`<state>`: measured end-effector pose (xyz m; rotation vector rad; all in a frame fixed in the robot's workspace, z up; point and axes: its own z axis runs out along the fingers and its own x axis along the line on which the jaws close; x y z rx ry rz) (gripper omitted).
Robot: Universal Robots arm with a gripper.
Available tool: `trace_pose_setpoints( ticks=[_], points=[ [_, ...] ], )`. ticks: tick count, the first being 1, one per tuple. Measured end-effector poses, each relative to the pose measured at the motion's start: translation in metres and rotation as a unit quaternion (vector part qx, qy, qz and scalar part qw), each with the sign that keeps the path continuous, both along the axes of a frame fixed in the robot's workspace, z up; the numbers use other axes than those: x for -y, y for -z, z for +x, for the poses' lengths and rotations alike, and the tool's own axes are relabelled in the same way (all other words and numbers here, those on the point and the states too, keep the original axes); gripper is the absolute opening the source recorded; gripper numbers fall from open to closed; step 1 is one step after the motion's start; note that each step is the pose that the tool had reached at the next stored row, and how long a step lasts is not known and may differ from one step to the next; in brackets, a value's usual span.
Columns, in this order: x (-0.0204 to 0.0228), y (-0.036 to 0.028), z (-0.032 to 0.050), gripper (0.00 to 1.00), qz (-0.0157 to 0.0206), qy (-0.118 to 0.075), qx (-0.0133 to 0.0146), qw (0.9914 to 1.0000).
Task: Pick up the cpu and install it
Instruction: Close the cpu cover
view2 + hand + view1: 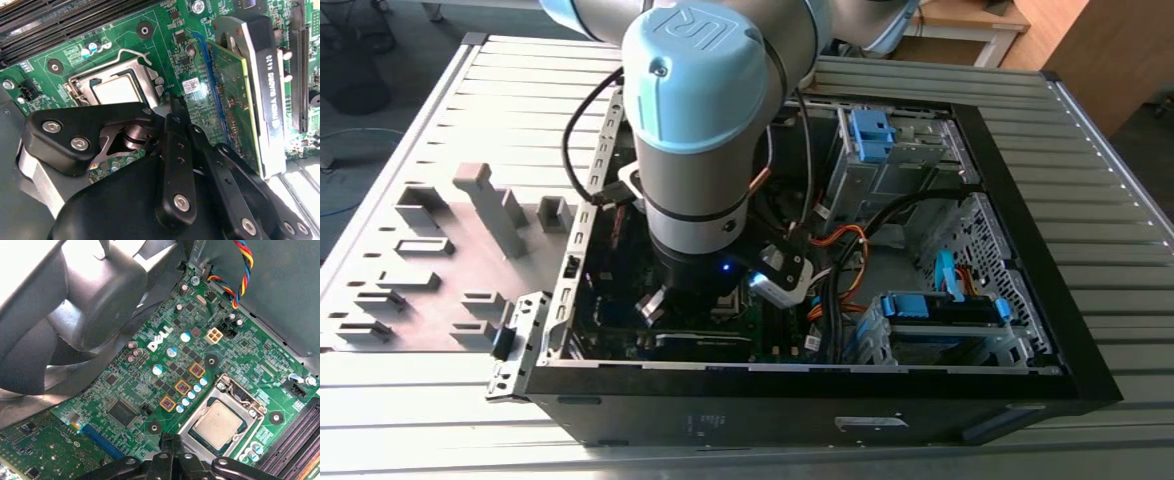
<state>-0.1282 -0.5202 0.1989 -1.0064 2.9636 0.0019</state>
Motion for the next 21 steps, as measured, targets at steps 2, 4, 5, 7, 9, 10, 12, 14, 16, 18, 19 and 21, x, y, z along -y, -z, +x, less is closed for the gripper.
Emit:
trace_pose_setpoints(
  ticks=[2,4,5,7,9,10,12,14,16,18,19,21],
  points=[
    [0.0,0.0,0.0,0.11,0.0,0.0,0.0,1.0],
    [0.0,0.0,-0.0005,0.11,-0.0001,0.0,-0.0001,1.0],
    [0.0003,0.0002,-0.0013,0.11,0.0001,0.0,0.0001,1.0],
    [0.0011,0.0001,-0.0029,0.11,0.0,-0.001,0.0004,1.0],
    [0.0011,0.0006,-0.0037,0.11,0.0001,-0.001,0.0005,1.0],
    [0.0011,0.0015,-0.0036,0.11,0.0001,-0.001,0.0005,1.0],
    [0.0011,0.0036,-0.0037,0.11,0.0,-0.001,0.0004,1.0],
    [0.0012,0.0048,-0.0038,0.11,0.0,-0.001,0.0004,1.0],
    [0.0012,0.0053,-0.0038,0.11,0.0,-0.001,0.0004,1.0],
    [0.0011,0.006,-0.0038,0.11,0.0,-0.001,0.0004,1.0],
    [0.0011,0.006,-0.0038,0.11,-0.0001,-0.001,0.0004,1.0],
    [0.0011,0.0064,-0.0038,0.11,0.0,-0.001,0.0004,1.0]
  ],
)
